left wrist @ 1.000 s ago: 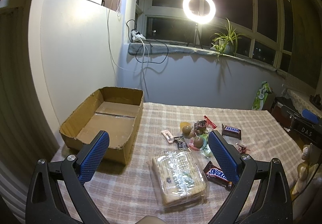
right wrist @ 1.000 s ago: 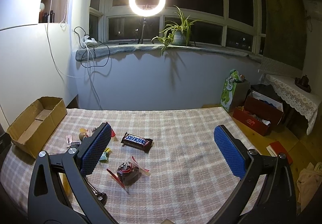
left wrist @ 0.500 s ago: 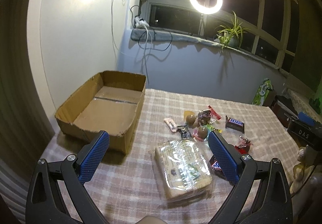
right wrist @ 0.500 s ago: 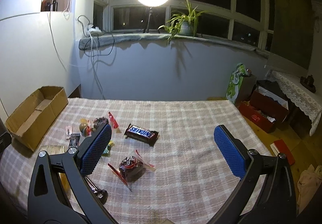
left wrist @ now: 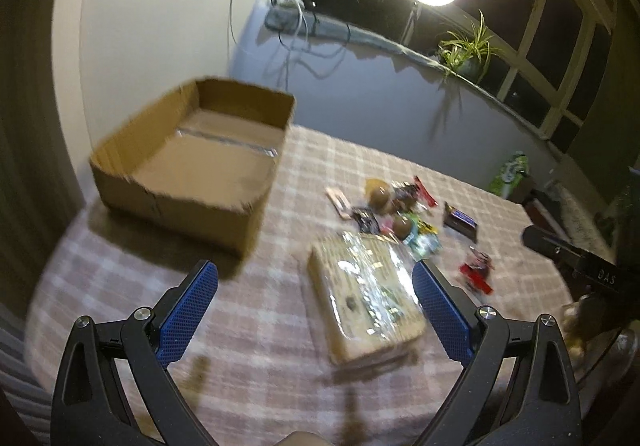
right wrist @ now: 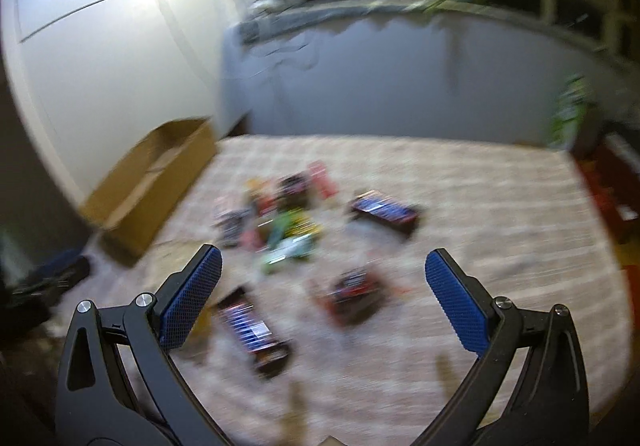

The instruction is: Organize snacks

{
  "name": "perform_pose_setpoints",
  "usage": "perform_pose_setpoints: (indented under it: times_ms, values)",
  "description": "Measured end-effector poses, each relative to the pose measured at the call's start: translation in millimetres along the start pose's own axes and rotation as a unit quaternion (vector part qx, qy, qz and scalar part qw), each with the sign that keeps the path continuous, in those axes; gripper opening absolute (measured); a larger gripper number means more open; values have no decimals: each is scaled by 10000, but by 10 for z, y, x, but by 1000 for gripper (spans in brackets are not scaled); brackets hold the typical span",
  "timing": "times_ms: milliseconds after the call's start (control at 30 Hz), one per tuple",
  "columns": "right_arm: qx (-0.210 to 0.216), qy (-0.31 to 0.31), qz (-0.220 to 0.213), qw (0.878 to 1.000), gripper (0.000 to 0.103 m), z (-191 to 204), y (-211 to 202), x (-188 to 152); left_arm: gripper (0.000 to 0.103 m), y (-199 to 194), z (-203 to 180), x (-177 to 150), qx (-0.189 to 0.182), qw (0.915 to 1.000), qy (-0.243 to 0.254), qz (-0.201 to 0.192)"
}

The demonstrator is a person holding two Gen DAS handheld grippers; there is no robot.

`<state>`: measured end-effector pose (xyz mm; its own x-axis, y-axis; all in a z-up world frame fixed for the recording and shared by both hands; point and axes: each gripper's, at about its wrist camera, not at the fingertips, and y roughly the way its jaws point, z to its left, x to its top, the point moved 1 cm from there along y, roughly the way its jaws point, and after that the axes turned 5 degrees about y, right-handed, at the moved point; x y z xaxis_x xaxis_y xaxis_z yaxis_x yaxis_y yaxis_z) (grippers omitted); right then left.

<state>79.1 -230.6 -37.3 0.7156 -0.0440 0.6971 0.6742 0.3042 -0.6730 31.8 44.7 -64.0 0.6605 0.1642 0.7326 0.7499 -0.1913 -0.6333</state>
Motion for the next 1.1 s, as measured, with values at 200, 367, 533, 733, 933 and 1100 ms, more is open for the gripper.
perform_pose_setpoints:
  times_ms: [200, 367, 533, 733, 933, 1100]
  values:
    - [1130, 66, 902, 9895, 103, 290, 311, -82, 92, 134, -21, -149, -476, 9977, -236, 426]
    - [1448, -219, 1302, 9806, 103, 573, 478, -130, 83, 241, -46, -234, -726, 9943, -335, 708]
    - [1684, -244, 1708, 9705, 97, 710, 676, -131, 76, 282, -51, -239, -817, 9930, -326, 792]
    - [1606, -230, 2035, 9655, 77, 758, 901, -172, 66, 355, -60, -265, -909, 9912, -266, 926]
    - [1855, -93, 2351, 9541, 64, 783, 1042, -204, 59, 427, -65, -276, -1041, 9891, -291, 1000]
    - [1900, -101, 2535, 9484, 58, 818, 1106, -222, 57, 488, -52, -263, -1060, 9886, -305, 1026]
